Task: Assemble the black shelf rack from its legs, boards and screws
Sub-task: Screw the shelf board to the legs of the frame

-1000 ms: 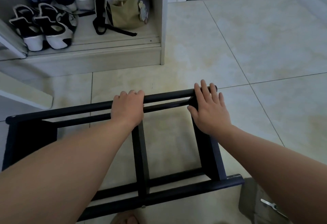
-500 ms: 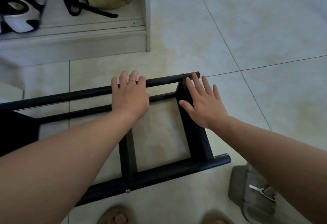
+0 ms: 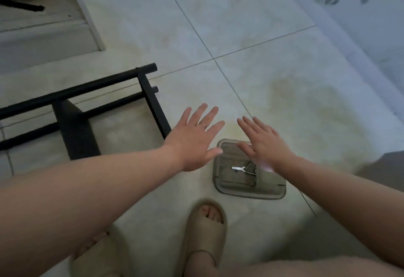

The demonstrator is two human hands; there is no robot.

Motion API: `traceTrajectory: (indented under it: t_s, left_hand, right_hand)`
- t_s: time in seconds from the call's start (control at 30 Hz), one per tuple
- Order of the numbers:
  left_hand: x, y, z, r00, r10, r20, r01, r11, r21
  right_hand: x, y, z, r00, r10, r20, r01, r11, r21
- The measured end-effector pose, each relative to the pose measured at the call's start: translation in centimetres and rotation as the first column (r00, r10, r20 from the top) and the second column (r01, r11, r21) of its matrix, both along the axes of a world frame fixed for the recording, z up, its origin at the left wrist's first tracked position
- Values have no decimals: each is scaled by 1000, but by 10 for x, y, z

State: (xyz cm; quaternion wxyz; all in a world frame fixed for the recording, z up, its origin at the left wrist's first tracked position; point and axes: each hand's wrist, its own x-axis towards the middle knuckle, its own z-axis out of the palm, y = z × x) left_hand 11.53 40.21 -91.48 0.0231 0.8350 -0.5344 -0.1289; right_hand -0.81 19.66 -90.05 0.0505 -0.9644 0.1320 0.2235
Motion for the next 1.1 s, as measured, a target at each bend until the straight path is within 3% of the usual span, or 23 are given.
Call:
traceTrajectory:
  t_s: [0.17,0.33,0.53,0.73,1.1]
  left_hand:
    - [-39,-23,-19,964,-240,-112,242,970,5]
    - [-70,-26,-55,896,-405,-182,434,885,169]
    - [-76,-19,-85,899,-404,-169,422,902,92]
    - [-74,-18,-91,906,-391,-161,399,917,22]
    - [-76,-26,-94,908,-402,-116,410,911,51]
  right_hand:
    - [-47,-33,-35,990,-99,-102,110,987,114]
    - [-68,-40,-85,956,-156,-250,195,970,142]
    - [-67,-41,-136,933,-197,-303,244,961,127]
    - [-55,-45,-160,939,-245,-239,270,960,77]
    - [-58,-51,-160,965,-73,-251,59,996,-60]
